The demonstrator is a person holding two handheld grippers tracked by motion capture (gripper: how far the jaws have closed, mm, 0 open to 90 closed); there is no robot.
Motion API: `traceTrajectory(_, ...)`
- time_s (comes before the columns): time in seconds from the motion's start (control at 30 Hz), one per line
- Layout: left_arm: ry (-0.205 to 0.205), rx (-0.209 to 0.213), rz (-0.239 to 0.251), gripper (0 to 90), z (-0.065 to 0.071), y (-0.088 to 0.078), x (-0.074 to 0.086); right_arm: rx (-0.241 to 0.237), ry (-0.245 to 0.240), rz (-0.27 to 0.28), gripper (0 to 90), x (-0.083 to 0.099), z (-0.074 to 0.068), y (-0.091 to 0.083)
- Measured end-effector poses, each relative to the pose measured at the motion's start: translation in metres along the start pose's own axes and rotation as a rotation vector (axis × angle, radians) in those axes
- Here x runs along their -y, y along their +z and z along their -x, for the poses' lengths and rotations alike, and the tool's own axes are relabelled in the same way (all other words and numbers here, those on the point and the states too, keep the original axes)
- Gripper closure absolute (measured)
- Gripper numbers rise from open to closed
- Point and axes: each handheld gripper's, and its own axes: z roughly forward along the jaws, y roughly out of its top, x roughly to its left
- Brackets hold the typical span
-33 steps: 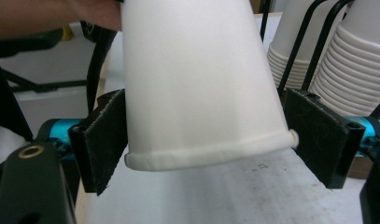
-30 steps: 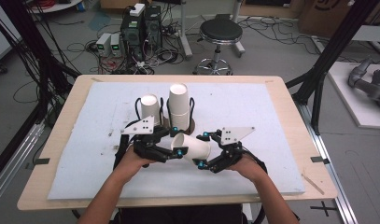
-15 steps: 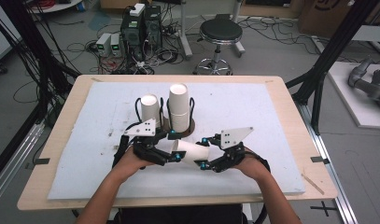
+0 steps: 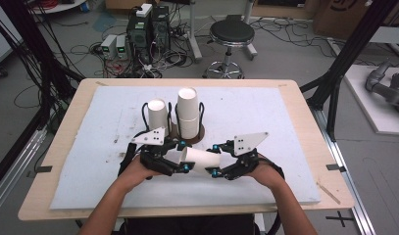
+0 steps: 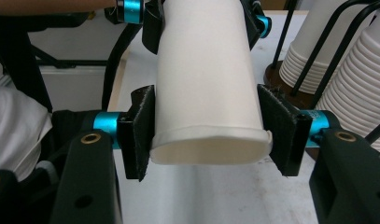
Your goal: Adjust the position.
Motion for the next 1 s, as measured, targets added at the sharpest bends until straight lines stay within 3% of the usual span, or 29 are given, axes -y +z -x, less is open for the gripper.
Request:
traceTrajectory(0.1, 0.014, 0.014, 0.019, 36.3, 0.001, -0.001, -0.001, -0.005, 0.016, 0.017, 37.0, 0.000, 0.000, -0.003)
traceTrajectory(0.2, 0.011, 0.001, 0.046, 36.3, 0.001, -0.001, -0.002, 0.040, 0.084, 0.077, 16.4, -0.001, 0.001, -0.005)
traceTrajectory(0.33, 0.006, 0.019, 0.118, 36.4, 0.001, -0.005, -0.004, 0.036, 0.151, 0.148, 15.5, 0.002, 0.004, -0.010)
traceTrajectory(0.47, 0.017, 0.029, 0.136, 36.4, 0.002, -0.006, -0.005, 0.017, 0.188, 0.169, 15.5, 0.004, 0.005, -0.009)
traceTrajectory(0.53, 0.026, 0.034, 0.139, 36.4, 0.003, -0.005, -0.006, -0.017, 0.180, 0.156, 17.1, 0.004, 0.006, -0.006)
traceTrajectory(0.6, 0.031, 0.035, 0.136, 36.5, 0.004, -0.004, -0.006, -0.052, 0.168, 0.142, 27.3, 0.005, 0.006, -0.004)
traceTrajectory(0.7, 0.034, 0.032, 0.099, 36.4, 0.004, -0.003, -0.004, -0.052, 0.130, 0.128, 32.0, 0.004, 0.006, -0.005)
traceTrajectory(0.8, 0.031, -0.007, 0.052, 33.8, 0.005, -0.002, -0.003, -0.053, 0.107, 0.120, 37.4, 0.004, 0.006, -0.009)
traceTrajectory(0.9, 0.024, -0.041, 0.046, 23.6, 0.006, -0.001, -0.003, -0.051, 0.100, 0.098, 39.8, 0.003, 0.006, -0.012)
traceTrajectory(1.0, 0.022, -0.041, 0.032, 22.3, 0.006, 0.001, -0.003, -0.052, 0.089, 0.071, 40.1, 0.001, 0.006, -0.013)
